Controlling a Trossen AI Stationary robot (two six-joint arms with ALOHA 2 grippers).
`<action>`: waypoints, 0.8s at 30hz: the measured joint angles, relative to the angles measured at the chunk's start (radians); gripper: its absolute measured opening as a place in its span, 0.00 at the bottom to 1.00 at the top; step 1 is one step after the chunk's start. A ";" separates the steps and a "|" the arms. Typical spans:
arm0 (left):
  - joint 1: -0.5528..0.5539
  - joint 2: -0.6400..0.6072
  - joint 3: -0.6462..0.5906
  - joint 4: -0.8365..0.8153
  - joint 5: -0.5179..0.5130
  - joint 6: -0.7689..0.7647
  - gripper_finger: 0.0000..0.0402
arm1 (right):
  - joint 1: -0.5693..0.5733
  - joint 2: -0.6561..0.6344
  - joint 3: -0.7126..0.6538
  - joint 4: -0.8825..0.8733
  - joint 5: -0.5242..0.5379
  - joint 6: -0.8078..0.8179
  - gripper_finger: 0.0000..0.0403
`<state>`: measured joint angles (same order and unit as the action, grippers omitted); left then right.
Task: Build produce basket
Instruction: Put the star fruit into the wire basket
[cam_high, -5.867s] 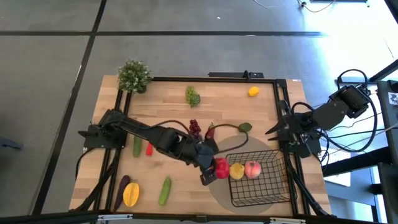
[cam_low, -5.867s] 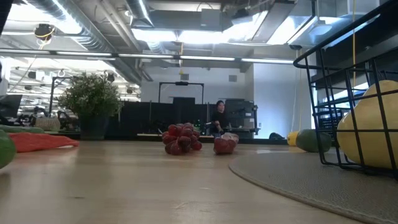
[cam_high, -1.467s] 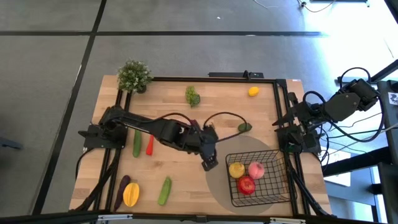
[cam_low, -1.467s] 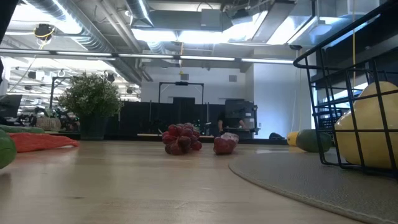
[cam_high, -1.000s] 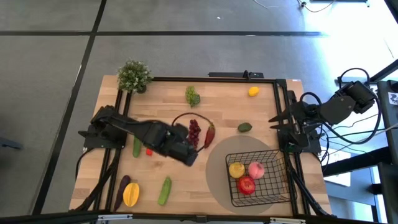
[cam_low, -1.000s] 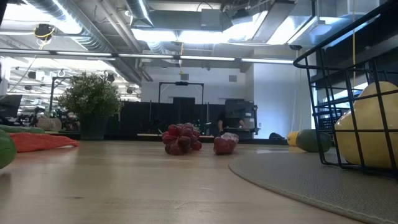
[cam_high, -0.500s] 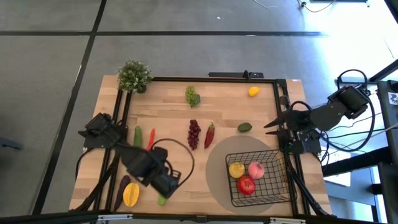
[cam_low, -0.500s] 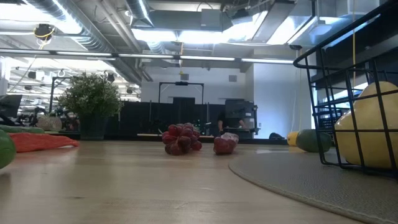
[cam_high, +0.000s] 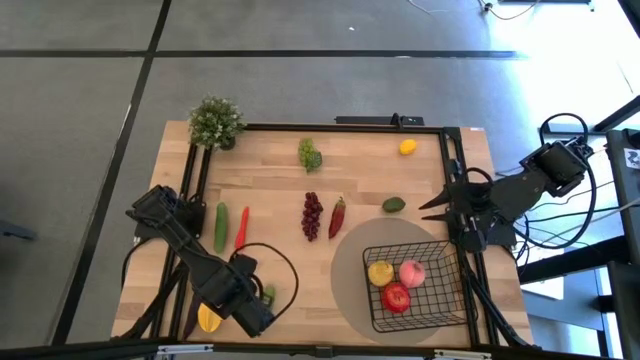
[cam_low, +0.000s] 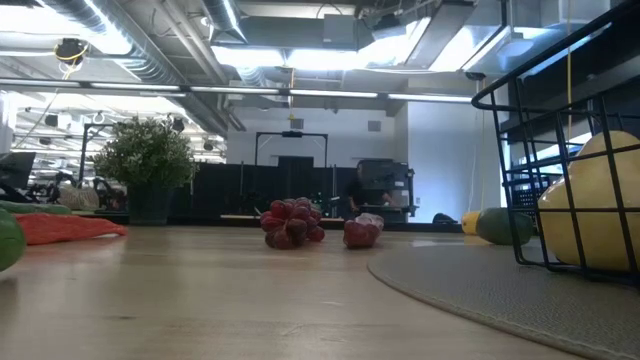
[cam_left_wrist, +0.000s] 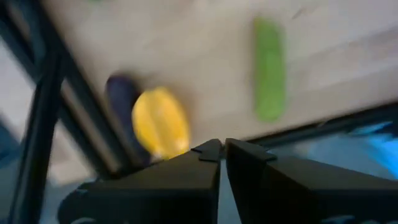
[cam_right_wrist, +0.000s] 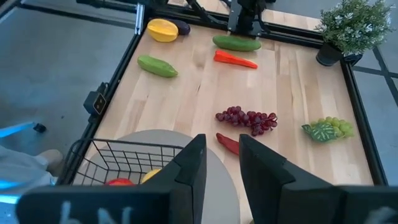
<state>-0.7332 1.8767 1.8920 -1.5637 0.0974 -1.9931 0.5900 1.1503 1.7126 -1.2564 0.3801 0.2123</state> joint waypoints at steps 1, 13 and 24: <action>0.001 0.001 -0.014 0.000 0.047 0.017 0.07 | 0.000 0.000 0.000 0.005 0.000 0.009 0.22; -0.020 0.001 -0.182 0.014 0.217 -0.019 0.19 | 0.000 0.000 0.000 0.019 0.000 0.018 0.22; -0.122 0.001 -0.314 0.103 0.216 -0.222 0.19 | 0.000 0.000 0.000 0.028 0.000 0.023 0.22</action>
<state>-0.8549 1.8780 1.5784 -1.4609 0.3135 -2.2154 0.5900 1.1503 1.7126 -1.2282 0.3805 0.2353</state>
